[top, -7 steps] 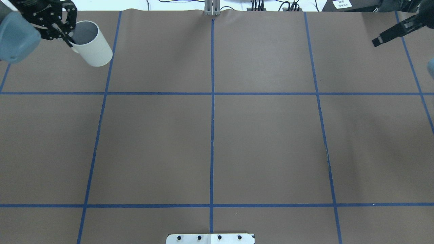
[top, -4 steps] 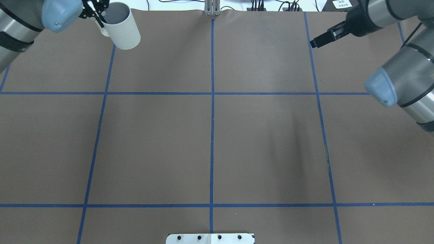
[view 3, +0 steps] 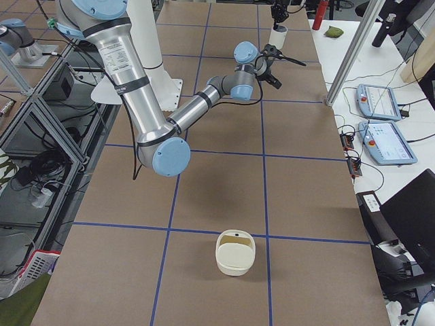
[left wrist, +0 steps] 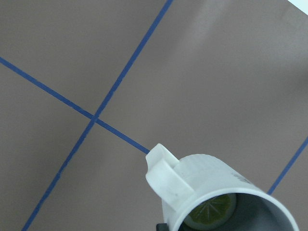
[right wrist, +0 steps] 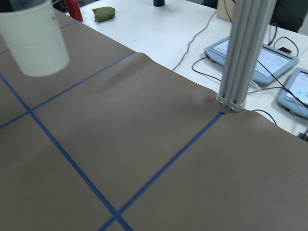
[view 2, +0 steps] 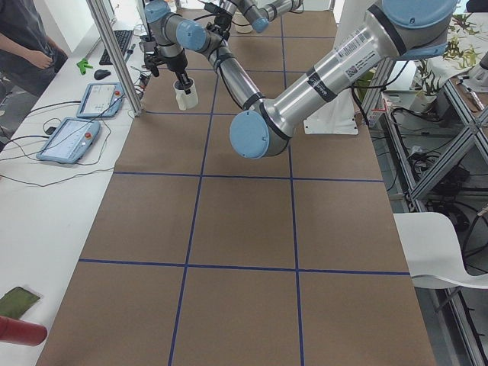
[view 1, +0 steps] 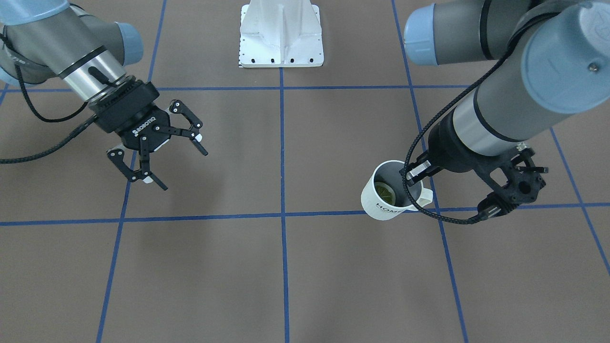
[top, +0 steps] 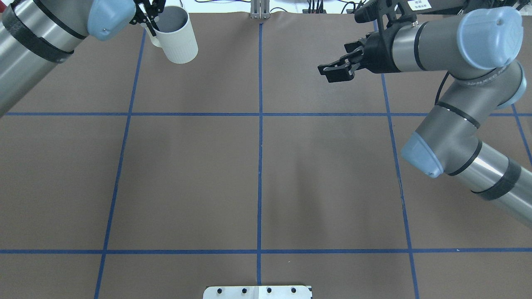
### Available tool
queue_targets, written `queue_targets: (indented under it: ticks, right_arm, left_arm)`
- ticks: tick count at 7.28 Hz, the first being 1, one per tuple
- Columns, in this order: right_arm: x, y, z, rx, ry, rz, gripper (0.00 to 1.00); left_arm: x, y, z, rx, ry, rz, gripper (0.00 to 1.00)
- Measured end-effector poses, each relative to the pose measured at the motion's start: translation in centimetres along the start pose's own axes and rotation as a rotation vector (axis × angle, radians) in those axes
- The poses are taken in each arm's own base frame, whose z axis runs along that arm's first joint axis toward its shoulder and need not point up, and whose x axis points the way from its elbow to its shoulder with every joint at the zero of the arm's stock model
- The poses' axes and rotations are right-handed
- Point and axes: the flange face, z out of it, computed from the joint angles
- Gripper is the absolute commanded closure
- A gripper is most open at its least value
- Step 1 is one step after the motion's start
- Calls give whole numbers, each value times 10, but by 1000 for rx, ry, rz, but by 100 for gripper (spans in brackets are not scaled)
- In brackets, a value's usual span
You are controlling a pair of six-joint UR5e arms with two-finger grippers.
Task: Left arm hands cup to right arm to dump lemon
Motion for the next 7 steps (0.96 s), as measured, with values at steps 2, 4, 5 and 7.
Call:
queue_targets:
  ticks: [2, 4, 5, 7]
  right_arm:
    - [-69, 26, 26, 103, -30, -14, 1]
    - [-116, 47, 41, 161, -32, -18, 1]
    - [-124, 50, 43, 168, -33, -17, 2]
    - [-130, 49, 43, 182, -40, -16, 2]
  left_arm:
    - [17, 14, 19, -22, 32, 39, 100]
    - [29, 28, 26, -124, 86, 56, 100]
    - [33, 35, 28, -169, 101, 60, 100]
    - [44, 47, 35, -231, 111, 69, 100]
